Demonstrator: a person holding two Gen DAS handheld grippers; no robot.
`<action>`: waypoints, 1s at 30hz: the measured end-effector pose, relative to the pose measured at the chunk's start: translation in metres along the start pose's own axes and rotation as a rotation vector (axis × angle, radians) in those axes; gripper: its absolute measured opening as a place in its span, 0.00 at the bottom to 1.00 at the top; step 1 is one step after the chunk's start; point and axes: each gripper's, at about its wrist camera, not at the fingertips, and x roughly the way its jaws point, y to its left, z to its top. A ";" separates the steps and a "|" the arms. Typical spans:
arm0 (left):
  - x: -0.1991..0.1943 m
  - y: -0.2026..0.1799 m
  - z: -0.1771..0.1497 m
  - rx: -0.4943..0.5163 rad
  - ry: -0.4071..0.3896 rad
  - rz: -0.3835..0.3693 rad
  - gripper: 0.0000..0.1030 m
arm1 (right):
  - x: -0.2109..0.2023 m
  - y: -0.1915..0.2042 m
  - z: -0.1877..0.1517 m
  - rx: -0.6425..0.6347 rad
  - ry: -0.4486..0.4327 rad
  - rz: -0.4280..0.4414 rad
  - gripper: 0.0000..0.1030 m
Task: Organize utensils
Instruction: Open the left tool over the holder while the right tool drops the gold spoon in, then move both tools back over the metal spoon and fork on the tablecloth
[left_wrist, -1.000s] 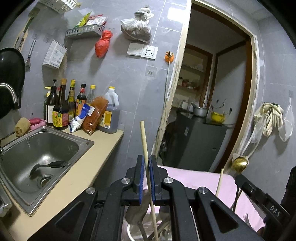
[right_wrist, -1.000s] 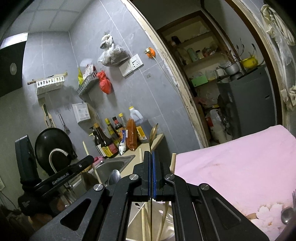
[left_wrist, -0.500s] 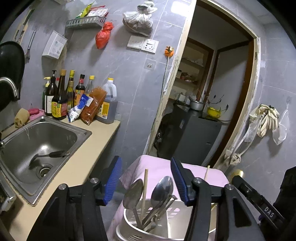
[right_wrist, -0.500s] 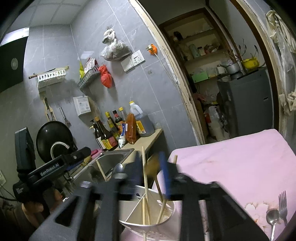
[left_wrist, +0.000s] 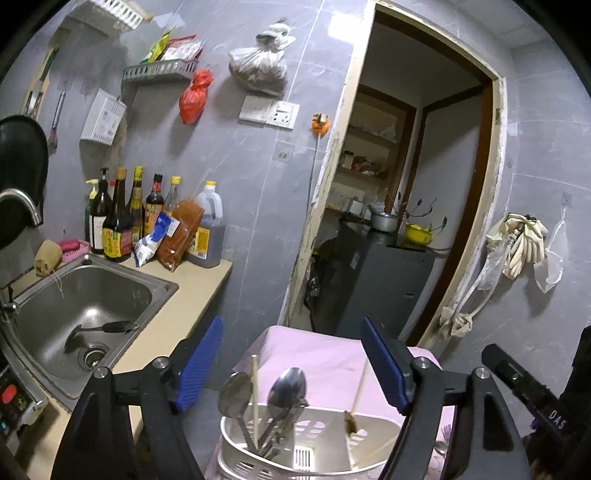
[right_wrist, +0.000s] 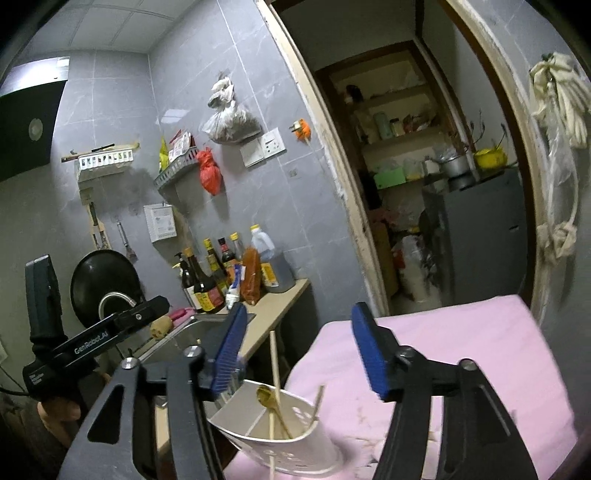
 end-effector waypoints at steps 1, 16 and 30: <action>-0.002 -0.005 0.001 0.009 -0.003 0.001 0.77 | -0.007 -0.003 0.003 -0.003 -0.003 -0.009 0.61; -0.024 -0.089 -0.018 0.113 -0.015 -0.042 0.99 | -0.085 -0.063 0.030 -0.031 -0.068 -0.183 0.99; -0.030 -0.167 -0.060 0.181 0.030 -0.069 0.99 | -0.134 -0.132 0.023 -0.102 -0.053 -0.332 0.99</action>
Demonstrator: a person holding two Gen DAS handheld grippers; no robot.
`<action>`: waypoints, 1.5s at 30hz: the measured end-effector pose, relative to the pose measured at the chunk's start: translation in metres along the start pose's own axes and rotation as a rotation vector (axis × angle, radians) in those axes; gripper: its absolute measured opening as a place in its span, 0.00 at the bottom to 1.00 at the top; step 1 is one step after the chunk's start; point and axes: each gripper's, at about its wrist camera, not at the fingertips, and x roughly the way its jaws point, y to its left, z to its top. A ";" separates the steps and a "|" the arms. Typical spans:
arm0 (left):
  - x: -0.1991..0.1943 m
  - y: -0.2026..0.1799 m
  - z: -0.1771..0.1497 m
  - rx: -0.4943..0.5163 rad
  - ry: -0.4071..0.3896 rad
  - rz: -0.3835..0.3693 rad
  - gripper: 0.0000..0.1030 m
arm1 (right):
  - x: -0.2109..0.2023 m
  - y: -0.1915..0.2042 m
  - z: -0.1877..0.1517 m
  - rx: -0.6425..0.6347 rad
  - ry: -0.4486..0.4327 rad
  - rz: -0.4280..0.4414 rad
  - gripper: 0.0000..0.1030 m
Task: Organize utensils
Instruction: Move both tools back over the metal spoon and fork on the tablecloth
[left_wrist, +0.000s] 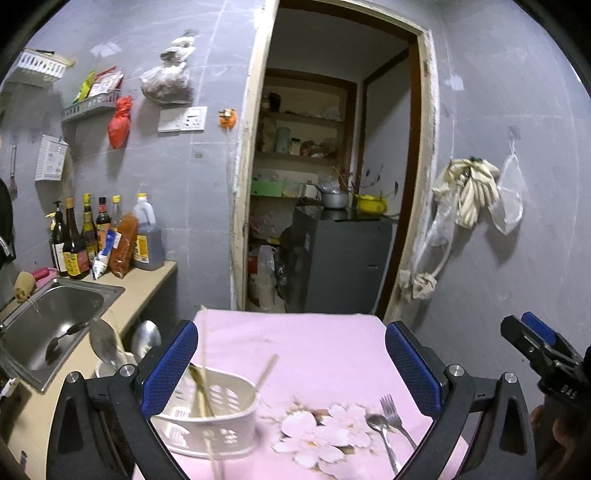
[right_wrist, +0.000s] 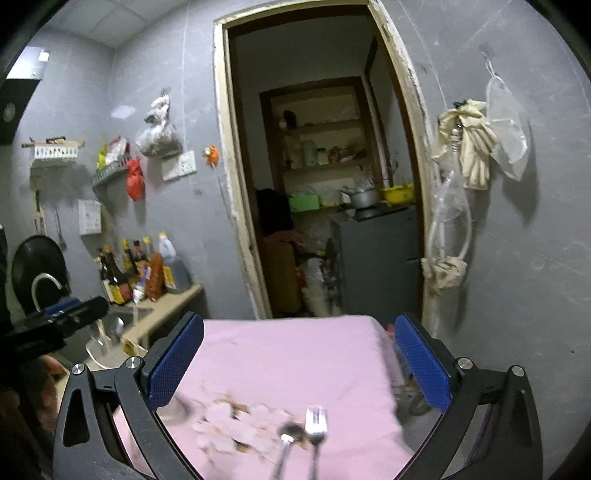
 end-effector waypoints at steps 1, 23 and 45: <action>0.001 -0.006 -0.003 0.005 0.008 -0.004 0.99 | 0.001 -0.004 -0.002 0.002 0.007 -0.007 0.99; 0.091 -0.042 -0.117 -0.056 0.275 -0.044 0.99 | 0.072 -0.068 -0.112 0.024 0.253 0.007 0.99; 0.146 -0.072 -0.146 0.007 0.444 -0.220 0.65 | 0.158 -0.074 -0.147 0.102 0.527 0.232 0.53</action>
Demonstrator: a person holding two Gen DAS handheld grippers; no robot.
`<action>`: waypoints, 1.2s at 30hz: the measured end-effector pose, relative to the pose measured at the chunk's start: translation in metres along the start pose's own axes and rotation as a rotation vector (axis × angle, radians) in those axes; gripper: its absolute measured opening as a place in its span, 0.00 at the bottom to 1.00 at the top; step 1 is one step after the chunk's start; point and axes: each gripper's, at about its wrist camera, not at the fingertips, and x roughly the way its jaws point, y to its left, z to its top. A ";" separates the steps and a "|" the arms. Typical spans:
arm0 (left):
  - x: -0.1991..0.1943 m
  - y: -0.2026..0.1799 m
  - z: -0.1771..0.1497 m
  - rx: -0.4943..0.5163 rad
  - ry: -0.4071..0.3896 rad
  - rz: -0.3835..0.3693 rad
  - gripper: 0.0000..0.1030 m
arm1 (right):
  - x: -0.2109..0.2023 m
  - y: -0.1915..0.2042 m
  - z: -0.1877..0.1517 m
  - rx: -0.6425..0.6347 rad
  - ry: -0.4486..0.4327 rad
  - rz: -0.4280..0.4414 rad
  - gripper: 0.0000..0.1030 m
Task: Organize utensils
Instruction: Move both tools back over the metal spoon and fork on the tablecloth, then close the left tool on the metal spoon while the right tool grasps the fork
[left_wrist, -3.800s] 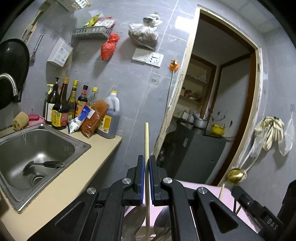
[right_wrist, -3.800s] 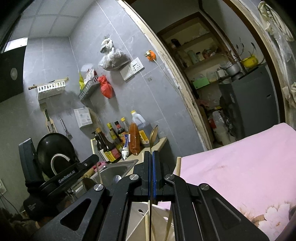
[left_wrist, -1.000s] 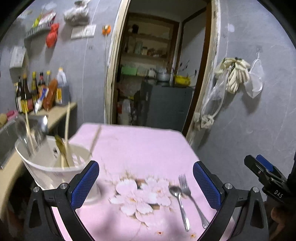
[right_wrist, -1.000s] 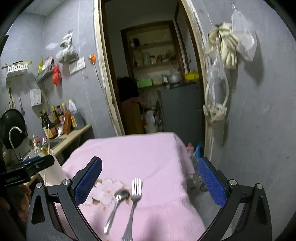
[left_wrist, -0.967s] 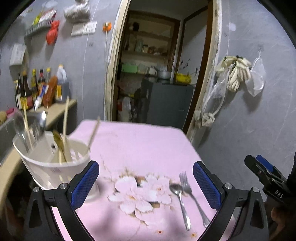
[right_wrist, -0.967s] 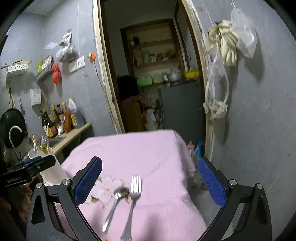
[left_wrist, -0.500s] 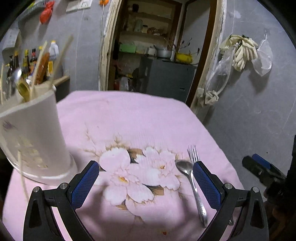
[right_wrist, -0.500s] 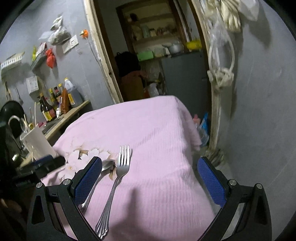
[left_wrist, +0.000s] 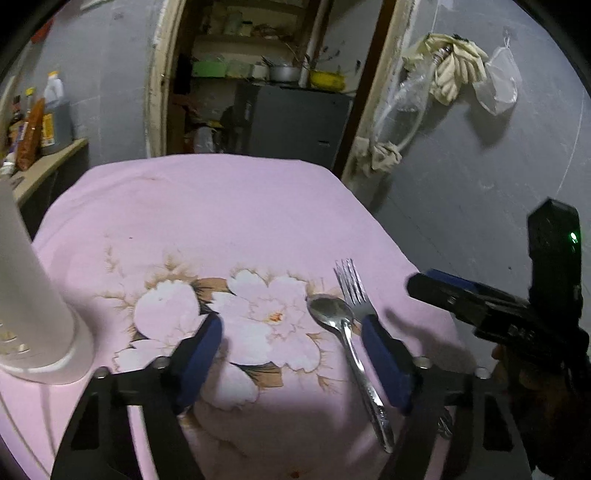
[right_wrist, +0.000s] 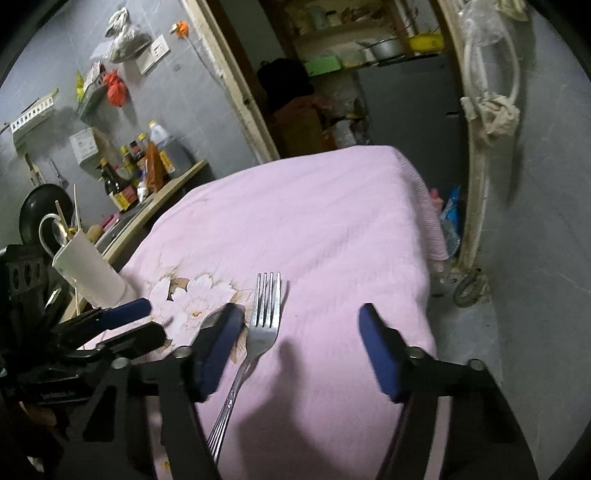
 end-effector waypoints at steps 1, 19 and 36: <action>0.002 -0.001 0.001 0.006 0.009 -0.009 0.63 | 0.004 0.001 0.001 -0.002 0.012 0.009 0.48; 0.044 -0.019 0.011 0.039 0.164 -0.129 0.22 | 0.029 -0.005 0.006 0.033 0.098 0.072 0.24; 0.053 -0.021 0.010 0.019 0.228 -0.156 0.12 | 0.047 -0.006 0.011 0.074 0.132 0.127 0.24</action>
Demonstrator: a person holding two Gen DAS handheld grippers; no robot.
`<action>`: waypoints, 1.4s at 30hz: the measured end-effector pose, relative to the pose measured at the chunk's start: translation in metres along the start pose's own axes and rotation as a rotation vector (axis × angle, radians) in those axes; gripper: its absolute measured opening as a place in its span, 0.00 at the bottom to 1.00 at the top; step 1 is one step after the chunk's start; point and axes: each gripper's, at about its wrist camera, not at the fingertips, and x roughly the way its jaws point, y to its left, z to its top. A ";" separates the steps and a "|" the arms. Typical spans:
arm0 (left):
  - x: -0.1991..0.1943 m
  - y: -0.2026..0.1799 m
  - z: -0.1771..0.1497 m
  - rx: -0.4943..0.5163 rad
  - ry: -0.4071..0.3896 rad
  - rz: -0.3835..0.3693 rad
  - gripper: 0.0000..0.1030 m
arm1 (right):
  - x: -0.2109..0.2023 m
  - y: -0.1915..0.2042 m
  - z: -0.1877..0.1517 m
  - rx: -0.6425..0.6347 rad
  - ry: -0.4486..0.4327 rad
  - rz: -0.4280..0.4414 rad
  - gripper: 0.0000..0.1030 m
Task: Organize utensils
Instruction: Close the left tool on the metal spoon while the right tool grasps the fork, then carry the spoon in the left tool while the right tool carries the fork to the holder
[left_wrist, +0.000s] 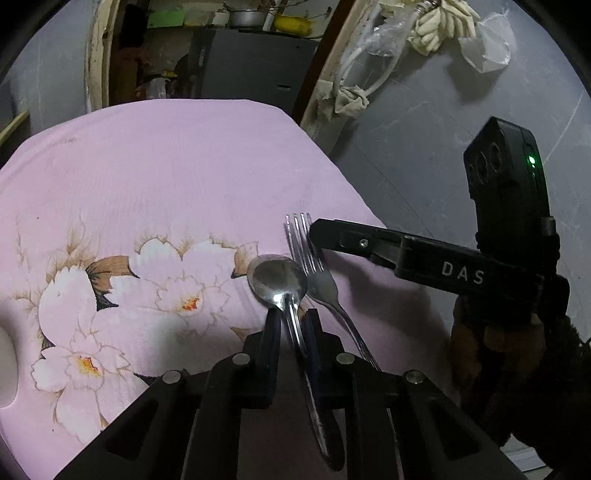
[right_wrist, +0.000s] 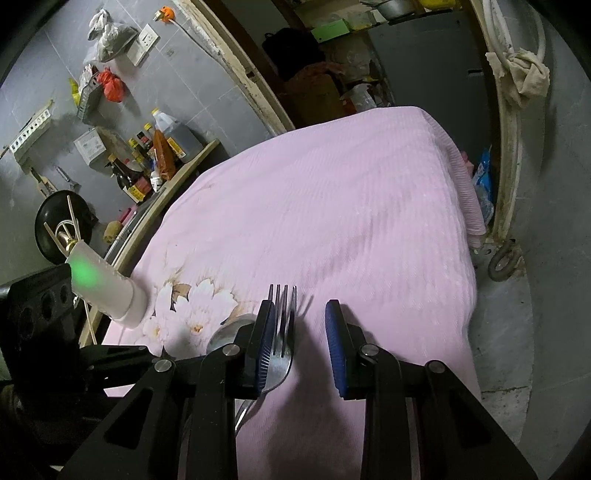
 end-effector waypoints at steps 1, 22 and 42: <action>0.000 0.002 0.002 -0.010 0.000 0.001 0.12 | 0.001 0.000 0.001 -0.002 0.002 0.002 0.24; -0.063 0.031 -0.002 -0.140 -0.236 0.104 0.03 | 0.006 0.019 0.012 -0.113 0.052 0.056 0.03; -0.171 0.038 0.018 -0.081 -0.389 0.148 0.03 | -0.110 0.140 0.005 -0.169 -0.301 -0.169 0.02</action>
